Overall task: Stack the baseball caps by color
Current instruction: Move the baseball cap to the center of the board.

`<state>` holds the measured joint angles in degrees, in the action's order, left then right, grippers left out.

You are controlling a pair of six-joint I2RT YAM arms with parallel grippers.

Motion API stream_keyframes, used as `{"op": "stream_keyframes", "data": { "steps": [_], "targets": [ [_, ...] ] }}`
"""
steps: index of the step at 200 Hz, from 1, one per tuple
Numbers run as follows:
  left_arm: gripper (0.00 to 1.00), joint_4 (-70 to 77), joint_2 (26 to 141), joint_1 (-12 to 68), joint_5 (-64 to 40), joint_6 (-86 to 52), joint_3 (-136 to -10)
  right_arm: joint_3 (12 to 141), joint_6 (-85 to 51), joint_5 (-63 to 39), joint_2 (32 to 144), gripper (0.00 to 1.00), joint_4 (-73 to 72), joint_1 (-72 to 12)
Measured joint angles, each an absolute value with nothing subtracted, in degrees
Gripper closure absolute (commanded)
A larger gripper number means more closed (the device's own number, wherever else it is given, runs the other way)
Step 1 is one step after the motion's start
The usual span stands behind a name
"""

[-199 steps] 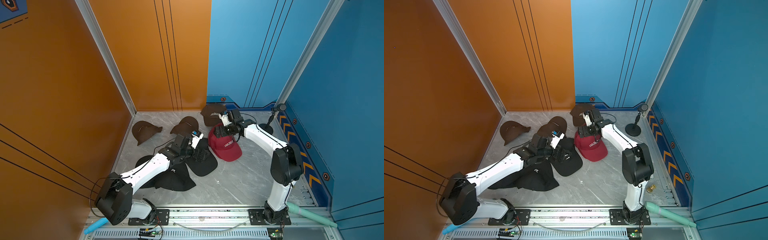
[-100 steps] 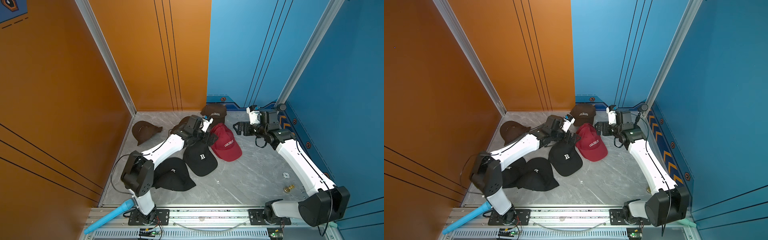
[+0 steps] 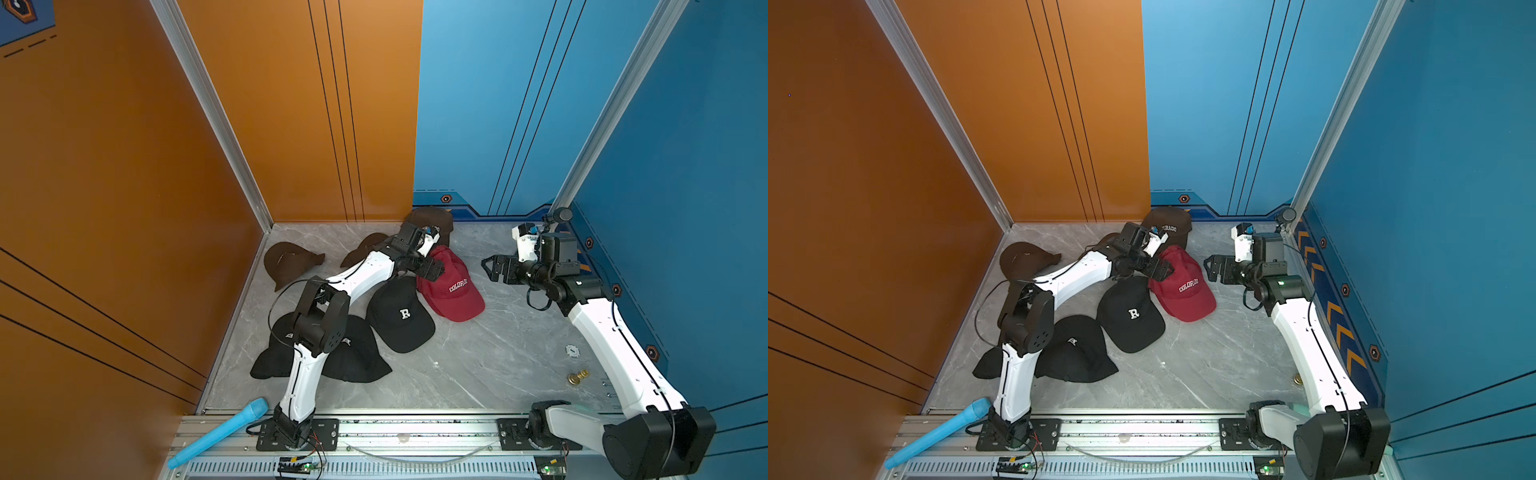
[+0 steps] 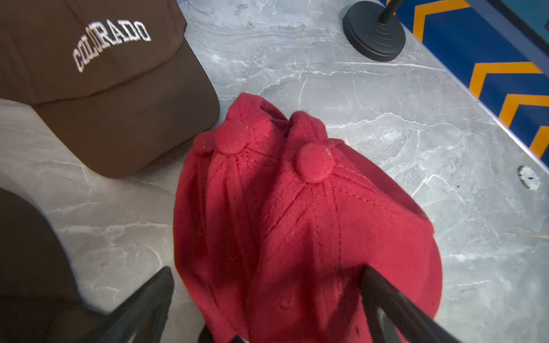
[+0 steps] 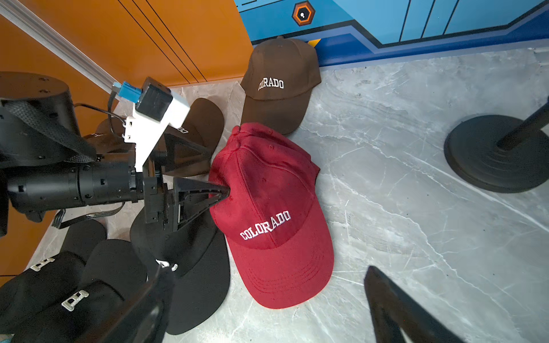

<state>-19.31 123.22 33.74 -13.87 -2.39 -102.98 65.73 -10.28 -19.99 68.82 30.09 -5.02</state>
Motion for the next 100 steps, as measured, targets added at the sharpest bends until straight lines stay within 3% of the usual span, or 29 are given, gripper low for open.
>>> {"op": "stream_keyframes", "data": {
  "steps": [100],
  "targets": [
    [0.0, -20.6, 128.4, 30.6, -17.1, -1.7, -106.7, 65.5, -9.8, -22.3, 68.8, 0.0, 30.5, -3.7]
  ]
}}
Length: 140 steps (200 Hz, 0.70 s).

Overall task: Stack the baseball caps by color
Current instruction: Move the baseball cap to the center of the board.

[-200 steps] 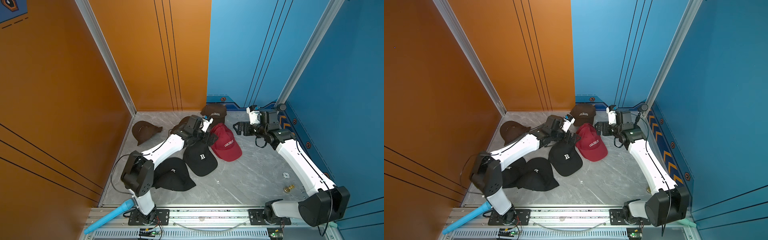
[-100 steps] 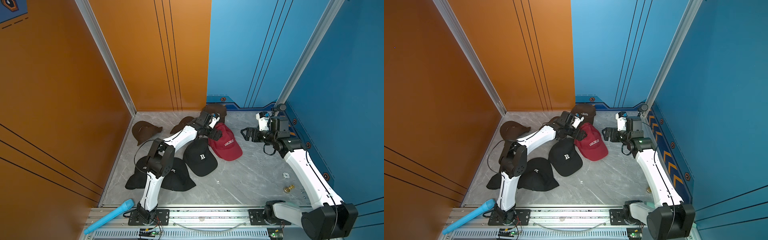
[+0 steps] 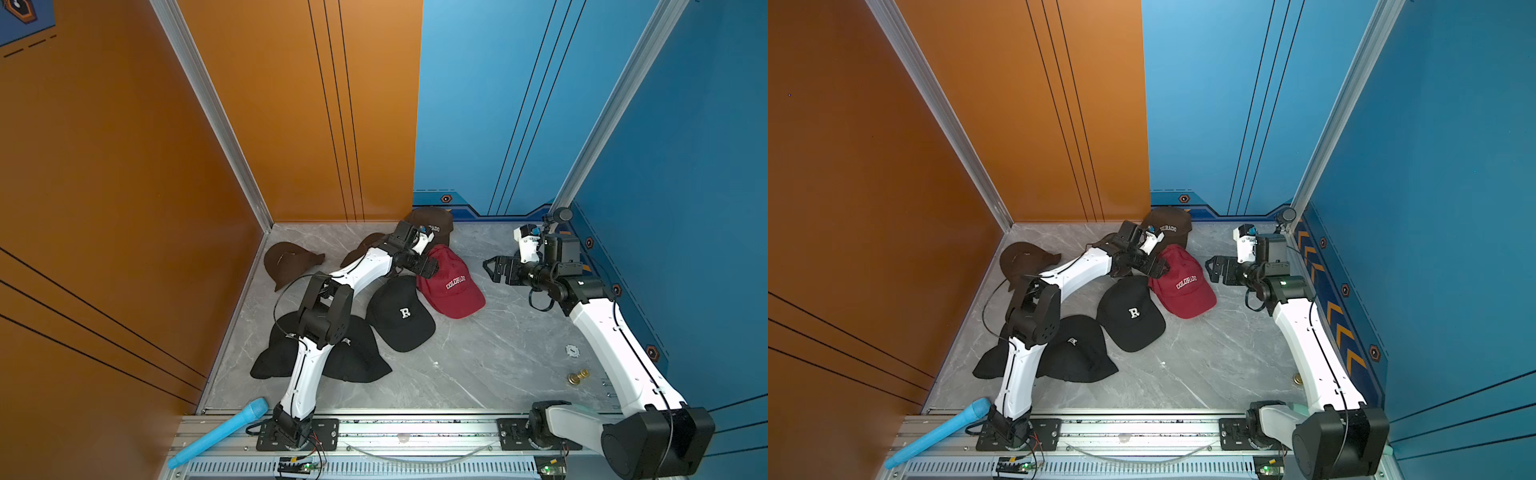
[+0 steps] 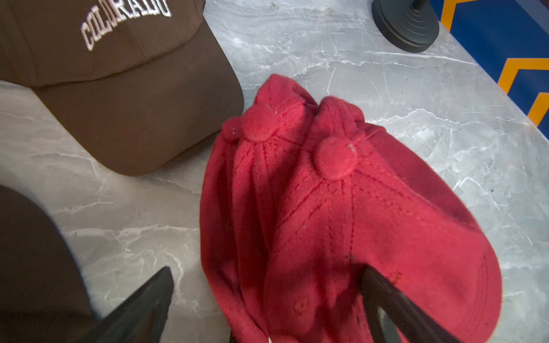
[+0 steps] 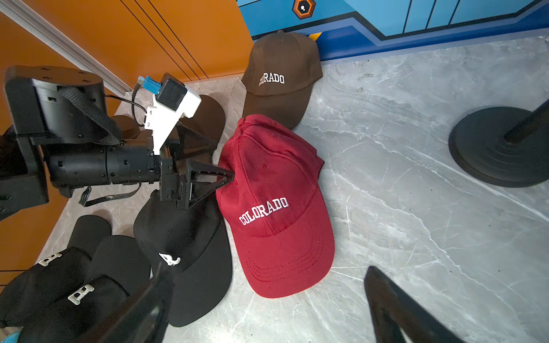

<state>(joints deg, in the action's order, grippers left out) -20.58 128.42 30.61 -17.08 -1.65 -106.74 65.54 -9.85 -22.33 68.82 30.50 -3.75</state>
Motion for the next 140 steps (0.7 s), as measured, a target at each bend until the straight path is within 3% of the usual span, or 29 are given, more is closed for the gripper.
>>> {"op": "stream_keyframes", "data": {
  "steps": [140],
  "targets": [
    [0.09, -20.6, 135.5, 34.2, -31.6, 4.0, -113.7, 65.4, -8.9, -22.3, 68.8, 0.0, 31.0, -3.7]
  ]
}}
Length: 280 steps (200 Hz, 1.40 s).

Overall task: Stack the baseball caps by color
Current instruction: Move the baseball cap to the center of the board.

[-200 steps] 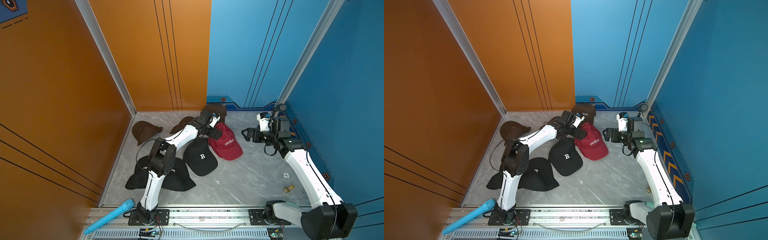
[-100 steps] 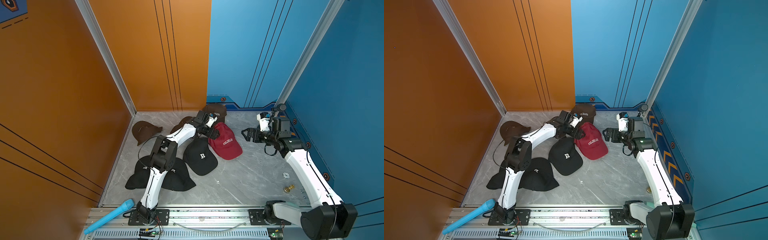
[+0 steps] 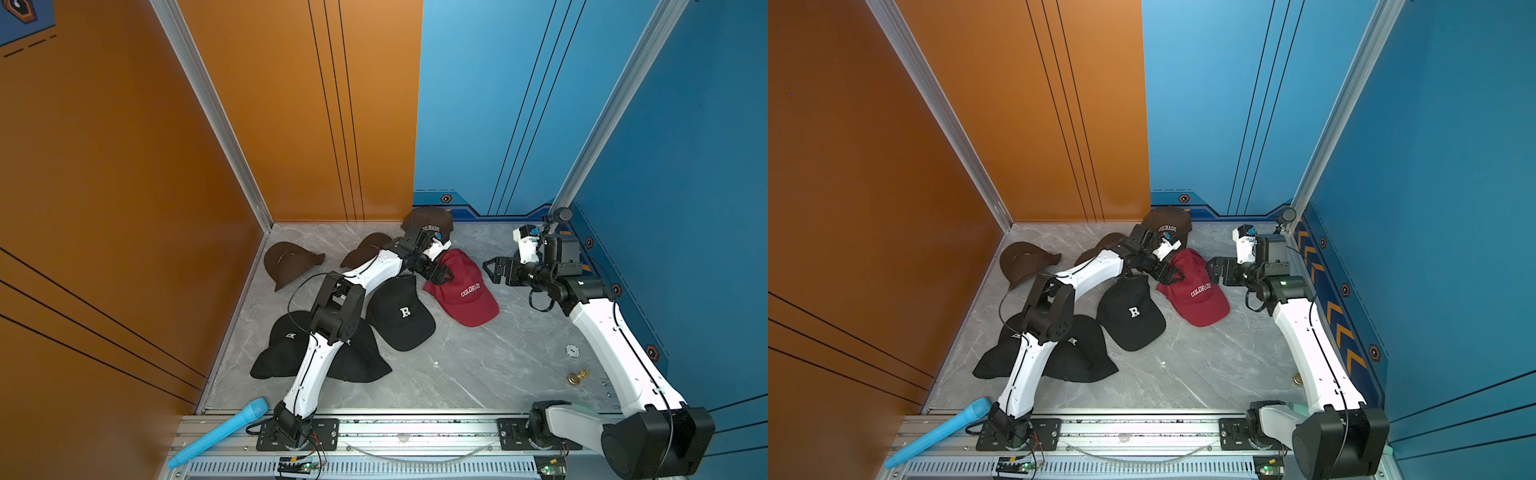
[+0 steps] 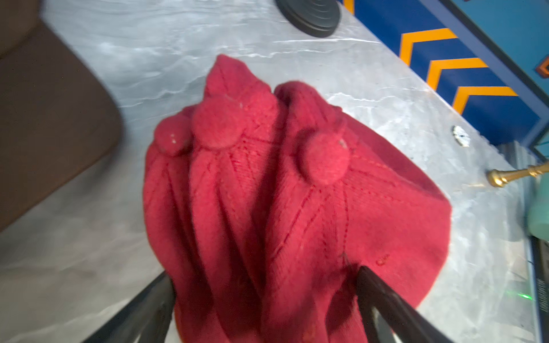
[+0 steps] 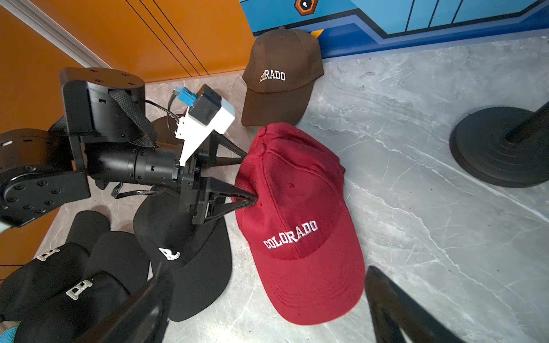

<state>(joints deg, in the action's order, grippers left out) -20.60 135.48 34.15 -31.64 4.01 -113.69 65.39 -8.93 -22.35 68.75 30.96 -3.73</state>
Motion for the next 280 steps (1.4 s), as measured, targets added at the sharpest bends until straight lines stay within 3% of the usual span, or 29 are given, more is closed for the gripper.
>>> {"op": "stream_keyframes", "data": {
  "steps": [188, 227, 254, 280],
  "targets": [
    [0.1, -20.9, 151.0, 41.8, -47.2, 5.1, -136.3, 64.8, -8.8, -22.7, 68.4, 0.0, 31.1, -3.2],
    [0.1, -20.7, 151.1, 42.0, -47.2, 4.7, -135.9, 64.8, -8.8, -23.0, 68.4, 0.0, 31.1, -2.9],
    [0.0, -19.5, 148.3, 41.1, -46.3, 4.1, -130.1, 64.8, -8.8, -23.6, 68.4, 0.0, 31.1, -2.9],
    [0.02, -17.7, 142.5, 38.9, -43.7, 3.6, -122.8, 64.8, -8.8, -23.9, 68.4, 0.0, 31.1, -2.9]
  ]
}}
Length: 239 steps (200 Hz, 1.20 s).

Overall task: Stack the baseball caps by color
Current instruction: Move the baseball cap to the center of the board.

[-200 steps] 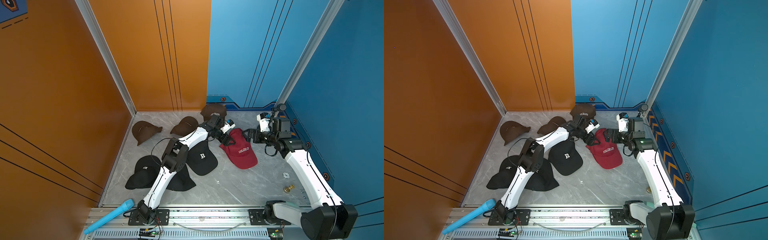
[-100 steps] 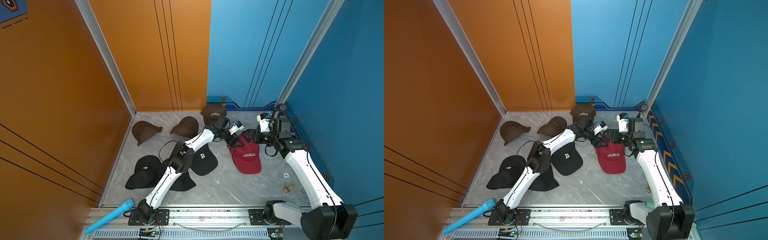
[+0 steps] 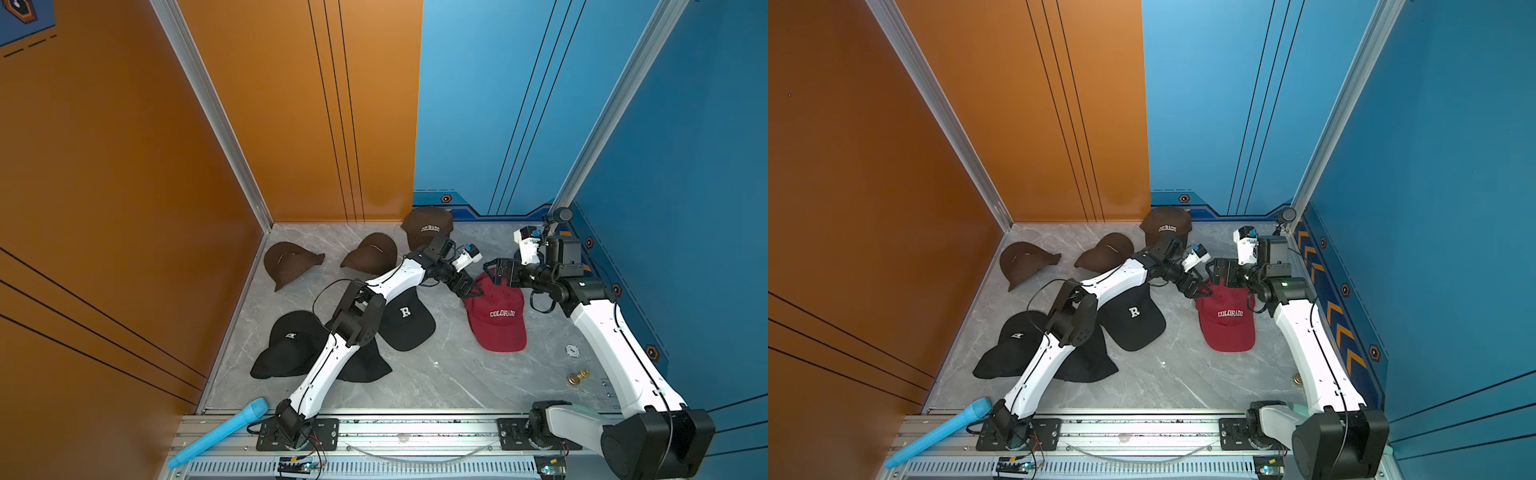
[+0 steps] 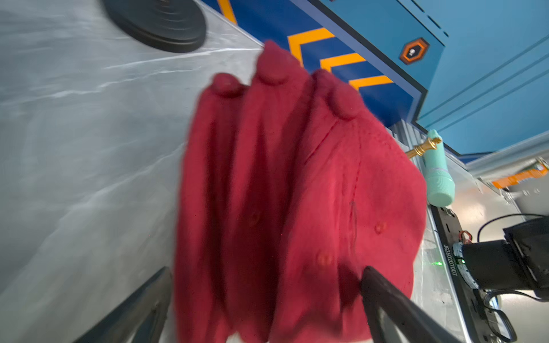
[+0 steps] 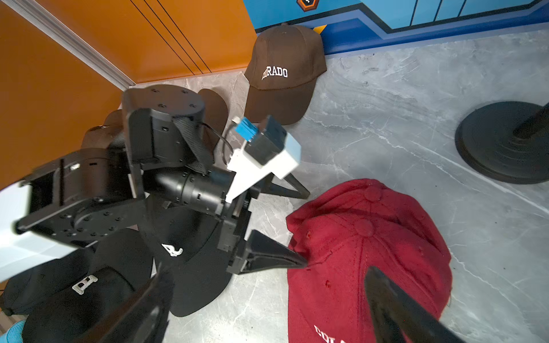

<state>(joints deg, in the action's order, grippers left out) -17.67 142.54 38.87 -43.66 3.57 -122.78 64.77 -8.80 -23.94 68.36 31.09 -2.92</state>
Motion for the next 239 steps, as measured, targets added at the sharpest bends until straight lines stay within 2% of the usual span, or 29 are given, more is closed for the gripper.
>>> {"op": "stream_keyframes", "data": {
  "steps": [27, 58, 103, 132, 177, 209, 239],
  "targets": [
    [0.02, -16.6, 134.4, 35.9, -40.4, 3.7, -118.5, 64.8, -8.8, -24.0, 68.2, 0.0, 31.2, -2.9],
    [0.02, -14.2, 119.0, 33.7, -33.3, 5.4, -109.6, 66.3, -8.7, -23.1, 68.0, 0.0, 32.9, -4.6],
    [0.02, -8.3, 89.1, 33.0, -16.5, 4.3, -83.2, 69.2, -7.6, -20.4, 68.6, 0.0, 33.5, -11.2],
    [0.02, -8.8, 77.0, 29.3, -9.5, 1.3, -67.9, 69.3, -7.3, -17.6, 71.5, 0.0, 33.5, -17.0],
    [0.02, -11.0, 76.1, 23.3, -8.5, -4.2, -52.8, 69.3, -7.3, -16.1, 78.6, 0.0, 33.0, -24.4],
    [0.02, -8.2, 82.0, 17.0, -15.0, -8.0, -52.2, 69.3, -7.2, -14.9, 79.7, 0.0, 32.4, -26.7],
    [0.02, -3.5, 89.4, 14.4, -23.7, -10.6, -52.4, 69.3, -7.2, -14.2, 79.7, 0.0, 32.1, -27.0]
  ]
}}
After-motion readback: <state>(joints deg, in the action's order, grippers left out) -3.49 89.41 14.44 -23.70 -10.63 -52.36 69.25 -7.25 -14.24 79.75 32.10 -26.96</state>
